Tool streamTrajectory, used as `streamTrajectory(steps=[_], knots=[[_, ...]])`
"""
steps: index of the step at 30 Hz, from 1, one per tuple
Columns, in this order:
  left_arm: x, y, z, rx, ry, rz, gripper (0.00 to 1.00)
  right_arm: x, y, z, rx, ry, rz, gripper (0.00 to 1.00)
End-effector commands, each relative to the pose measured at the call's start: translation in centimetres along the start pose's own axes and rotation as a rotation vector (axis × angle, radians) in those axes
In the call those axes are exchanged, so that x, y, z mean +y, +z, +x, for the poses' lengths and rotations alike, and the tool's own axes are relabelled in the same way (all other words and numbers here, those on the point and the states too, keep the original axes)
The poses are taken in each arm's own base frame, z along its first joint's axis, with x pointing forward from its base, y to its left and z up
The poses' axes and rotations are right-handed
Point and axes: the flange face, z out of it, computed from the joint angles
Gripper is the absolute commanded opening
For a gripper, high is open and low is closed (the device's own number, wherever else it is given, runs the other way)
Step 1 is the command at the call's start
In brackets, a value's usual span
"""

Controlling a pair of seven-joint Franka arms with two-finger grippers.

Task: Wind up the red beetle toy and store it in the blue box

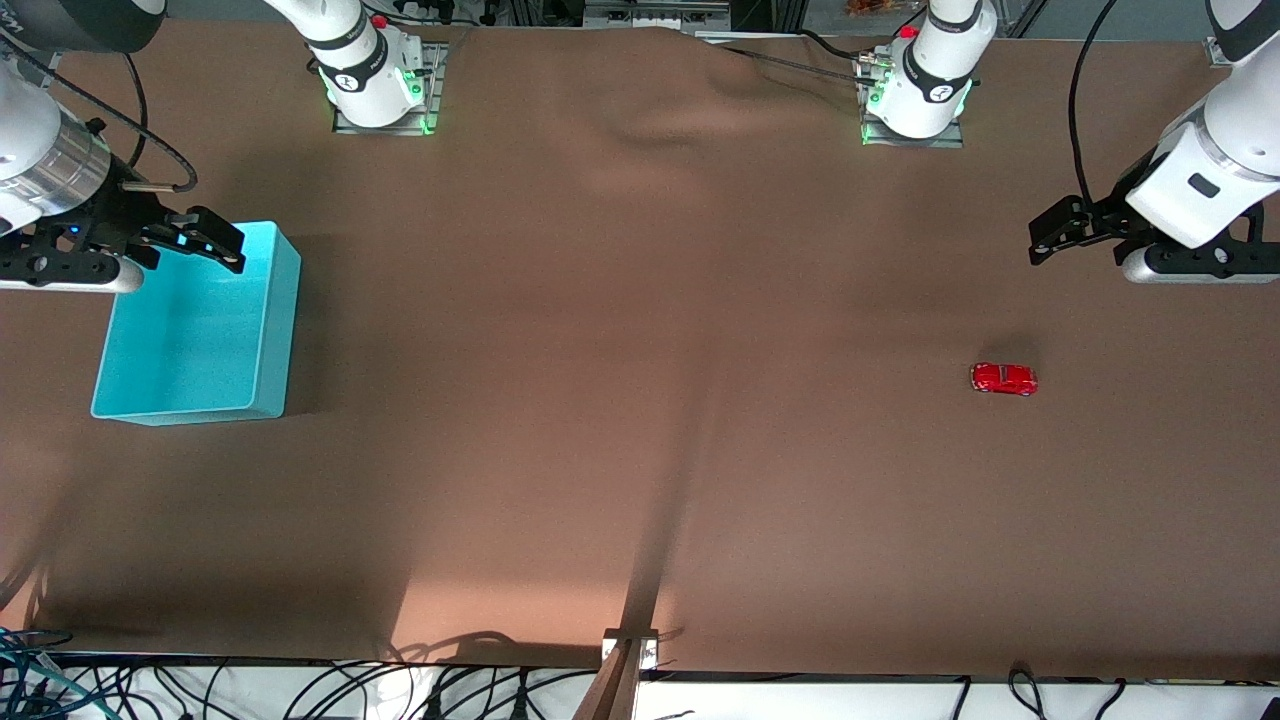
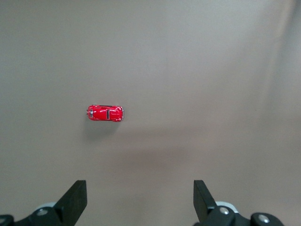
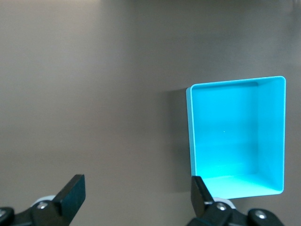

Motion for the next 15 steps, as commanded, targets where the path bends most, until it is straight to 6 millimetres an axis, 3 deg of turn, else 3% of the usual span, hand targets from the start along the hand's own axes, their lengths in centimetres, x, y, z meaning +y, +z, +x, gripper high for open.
streamTrajectory(steps=[1, 15], knots=[[-0.17, -0.85, -0.45, -0.003, 0.037, -0.021, 1.00, -0.01, -0.55, 0.11, -0.005, 0.004, 0.017, 1.00], [-0.18, -0.16, -0.42, -0.018, 0.037, -0.019, 1.00, 0.08, -0.61, 0.11, -0.005, 0.003, 0.017, 1.00]])
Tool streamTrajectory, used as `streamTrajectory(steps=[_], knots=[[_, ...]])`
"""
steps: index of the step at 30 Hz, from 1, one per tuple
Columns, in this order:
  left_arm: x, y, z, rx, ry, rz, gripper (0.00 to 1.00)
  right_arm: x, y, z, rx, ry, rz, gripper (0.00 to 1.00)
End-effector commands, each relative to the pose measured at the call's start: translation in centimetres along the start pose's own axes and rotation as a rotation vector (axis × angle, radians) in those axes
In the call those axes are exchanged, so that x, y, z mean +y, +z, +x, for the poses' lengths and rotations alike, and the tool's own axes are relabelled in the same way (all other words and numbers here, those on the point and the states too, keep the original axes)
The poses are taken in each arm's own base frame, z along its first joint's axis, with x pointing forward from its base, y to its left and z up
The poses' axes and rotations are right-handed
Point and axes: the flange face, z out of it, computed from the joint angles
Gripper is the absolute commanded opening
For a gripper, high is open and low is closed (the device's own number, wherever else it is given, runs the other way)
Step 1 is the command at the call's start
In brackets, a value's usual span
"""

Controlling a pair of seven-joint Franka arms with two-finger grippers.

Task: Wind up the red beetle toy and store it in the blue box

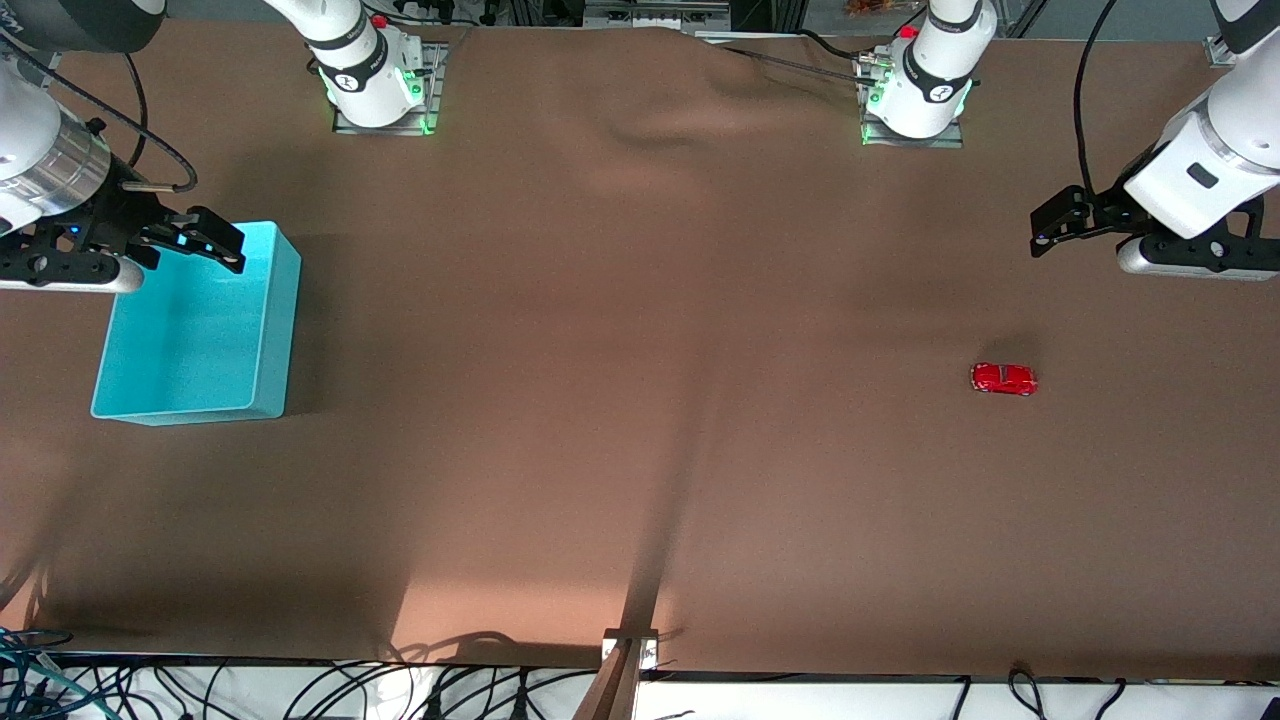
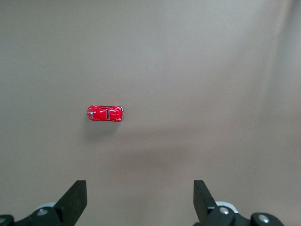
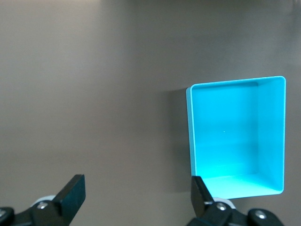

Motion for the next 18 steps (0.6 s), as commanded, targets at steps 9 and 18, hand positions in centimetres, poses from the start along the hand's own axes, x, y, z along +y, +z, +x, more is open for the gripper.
streamTrajectory(steps=[9, 18], knots=[[-0.2, 0.6, -0.3, -0.032, 0.022, -0.021, 1.00, 0.1, -0.5, 0.1, -0.007, 0.003, 0.017, 1.00], [-0.3, 2.2, -0.4, -0.064, 0.021, -0.021, 1.00, 0.1, -0.5, 0.1, -0.007, 0.003, 0.017, 1.00]])
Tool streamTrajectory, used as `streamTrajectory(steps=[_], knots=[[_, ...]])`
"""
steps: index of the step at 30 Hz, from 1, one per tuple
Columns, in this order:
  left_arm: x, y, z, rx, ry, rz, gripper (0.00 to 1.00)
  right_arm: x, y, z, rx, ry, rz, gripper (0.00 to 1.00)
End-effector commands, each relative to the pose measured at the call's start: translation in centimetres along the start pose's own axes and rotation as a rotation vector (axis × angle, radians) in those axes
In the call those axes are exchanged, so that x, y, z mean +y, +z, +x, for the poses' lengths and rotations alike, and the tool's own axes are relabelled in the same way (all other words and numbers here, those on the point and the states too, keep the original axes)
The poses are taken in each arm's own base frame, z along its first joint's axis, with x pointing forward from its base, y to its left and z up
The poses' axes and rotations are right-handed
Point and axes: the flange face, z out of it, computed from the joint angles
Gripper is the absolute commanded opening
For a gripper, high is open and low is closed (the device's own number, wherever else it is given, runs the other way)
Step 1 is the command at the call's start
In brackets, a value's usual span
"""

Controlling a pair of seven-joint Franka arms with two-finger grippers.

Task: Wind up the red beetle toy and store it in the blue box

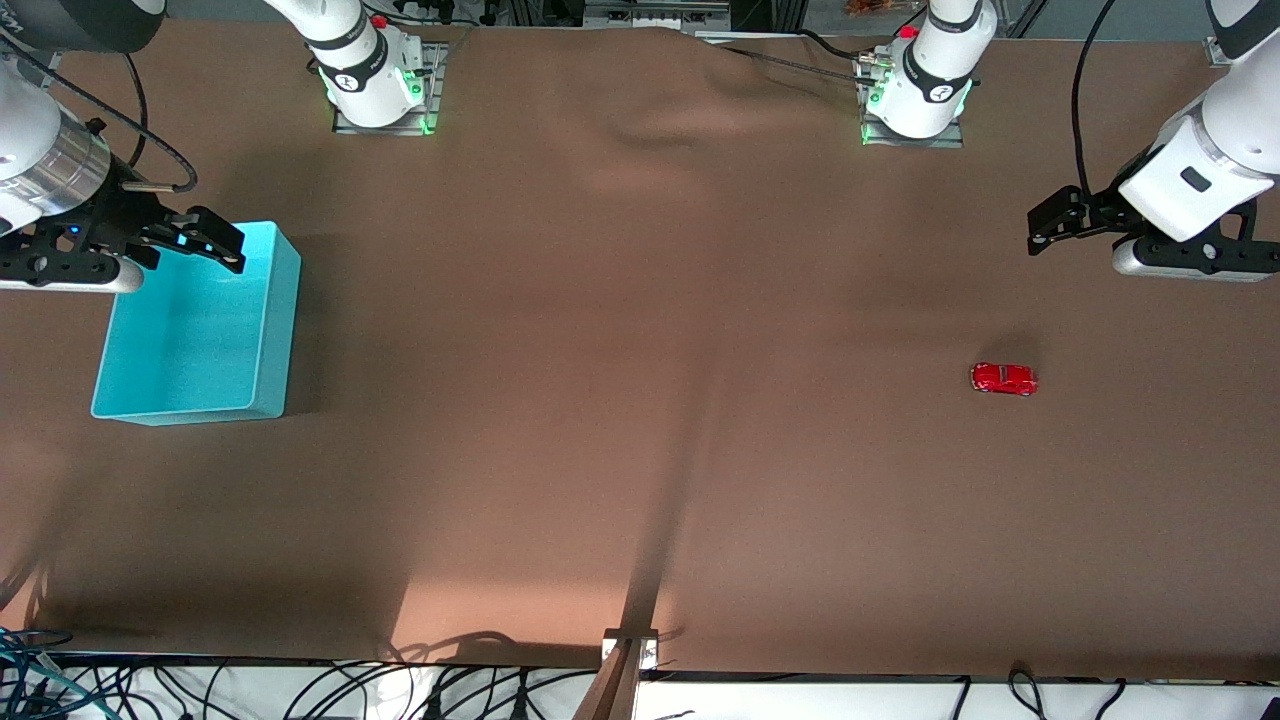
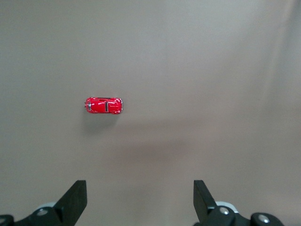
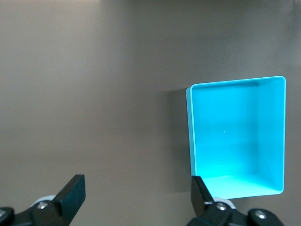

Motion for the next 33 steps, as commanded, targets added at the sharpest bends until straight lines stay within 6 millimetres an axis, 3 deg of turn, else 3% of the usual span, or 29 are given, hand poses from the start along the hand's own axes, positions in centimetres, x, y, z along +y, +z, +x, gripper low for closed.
streamTrajectory(steps=[1, 14, 23, 33], knots=[[-0.3, 0.7, -0.2, -0.021, 0.024, -0.021, 1.00, 0.1, -0.6, 0.1, -0.005, 0.003, 0.017, 1.00], [-3.3, 2.4, 1.4, -0.037, 0.354, -0.023, 1.00, 0.1, -0.5, 0.1, -0.007, 0.003, 0.017, 1.00], [-4.8, 4.7, 2.8, -0.043, 0.629, -0.023, 1.00, 0.1, -0.5, 0.1, -0.007, 0.003, 0.017, 1.00], [-7.3, 10.6, 4.8, -0.102, 0.852, -0.073, 1.00, 0.2, -0.5, 0.1, -0.007, 0.004, 0.017, 1.00]])
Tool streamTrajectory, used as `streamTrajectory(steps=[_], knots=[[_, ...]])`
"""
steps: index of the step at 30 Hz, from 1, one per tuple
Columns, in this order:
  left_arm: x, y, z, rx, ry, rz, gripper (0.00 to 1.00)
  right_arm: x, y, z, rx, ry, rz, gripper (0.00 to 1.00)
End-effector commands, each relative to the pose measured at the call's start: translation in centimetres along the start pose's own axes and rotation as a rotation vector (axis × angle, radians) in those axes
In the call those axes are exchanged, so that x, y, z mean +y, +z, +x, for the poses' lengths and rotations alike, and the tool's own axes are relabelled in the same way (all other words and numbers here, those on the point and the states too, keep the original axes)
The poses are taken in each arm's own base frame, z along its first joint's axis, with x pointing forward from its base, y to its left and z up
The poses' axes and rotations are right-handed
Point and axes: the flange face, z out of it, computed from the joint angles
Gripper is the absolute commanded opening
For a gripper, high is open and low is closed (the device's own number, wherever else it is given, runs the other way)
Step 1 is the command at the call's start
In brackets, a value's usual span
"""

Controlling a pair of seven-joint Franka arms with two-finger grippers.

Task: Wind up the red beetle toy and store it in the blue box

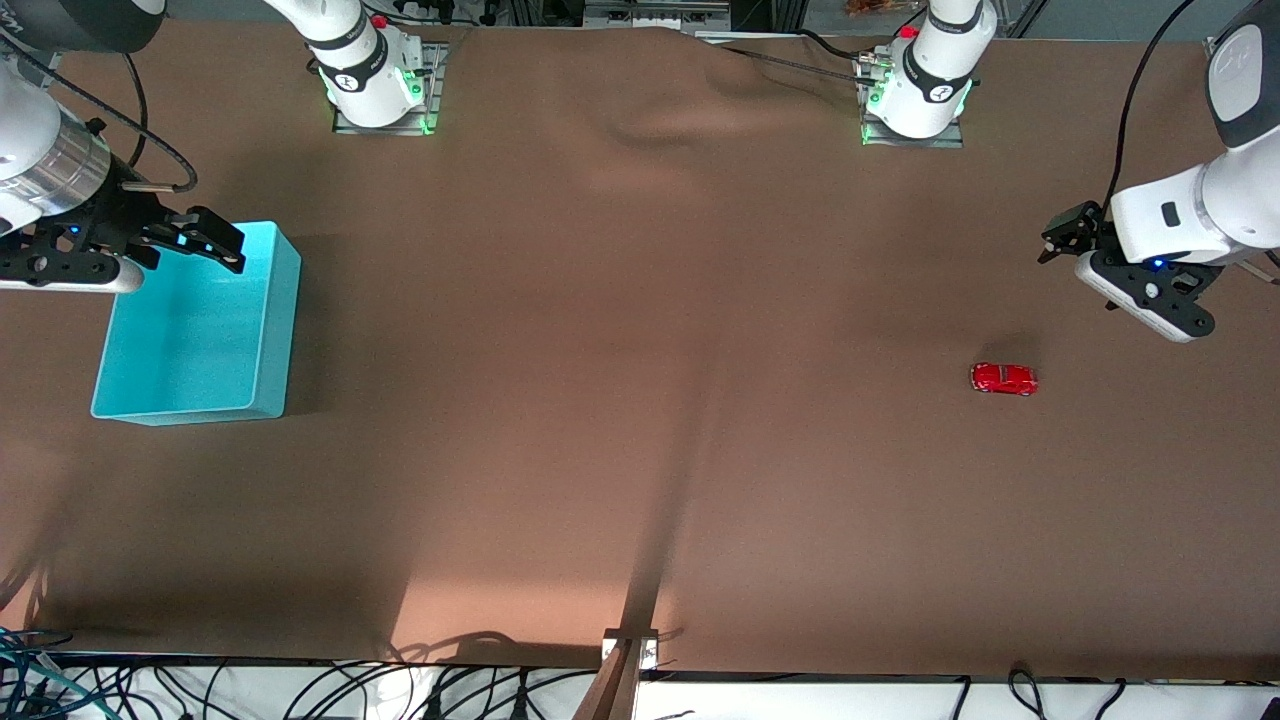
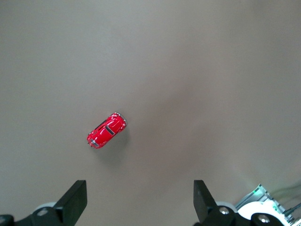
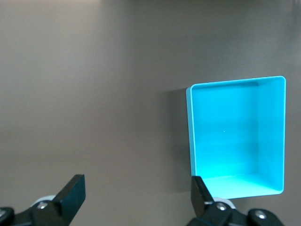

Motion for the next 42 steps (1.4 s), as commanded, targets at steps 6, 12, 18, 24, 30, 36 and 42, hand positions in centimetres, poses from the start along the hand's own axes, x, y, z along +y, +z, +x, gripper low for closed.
streamTrajectory(steps=[6, 12, 18, 24, 30, 36, 42], knots=[[-3.3, 8.4, 0.1, -0.001, 0.301, -0.011, 1.00, 0.1, -0.5, 0.1, -0.005, 0.003, 0.017, 1.00], [-3.4, 13.7, -0.1, 0.016, 0.446, 0.017, 1.00, 0.1, -0.5, 0.1, -0.006, 0.003, 0.017, 1.00], [-4.4, 18.3, -0.6, 0.027, 0.578, 0.037, 1.00, 0.1, -0.5, 0.1, -0.006, 0.003, 0.017, 1.00], [-7.1, 22.1, -1.3, 0.033, 0.719, 0.084, 1.00, 0.1, -0.5, 0.1, -0.006, 0.003, 0.017, 1.00], [-9.1, 24.6, -1.6, -0.003, 0.837, 0.159, 1.00, 0.1, -0.5, 0.1, -0.006, 0.003, 0.017, 1.00], [-9.2, 27.0, -1.4, -0.041, 0.880, 0.152, 1.00, 0.1, -0.5, 0.1, -0.006, 0.003, 0.017, 1.00], [-9.6, 29.1, -2.1, -0.051, 0.896, 0.121, 1.00, 0.1, -0.5, 0.1, -0.006, 0.003, 0.017, 1.00]])
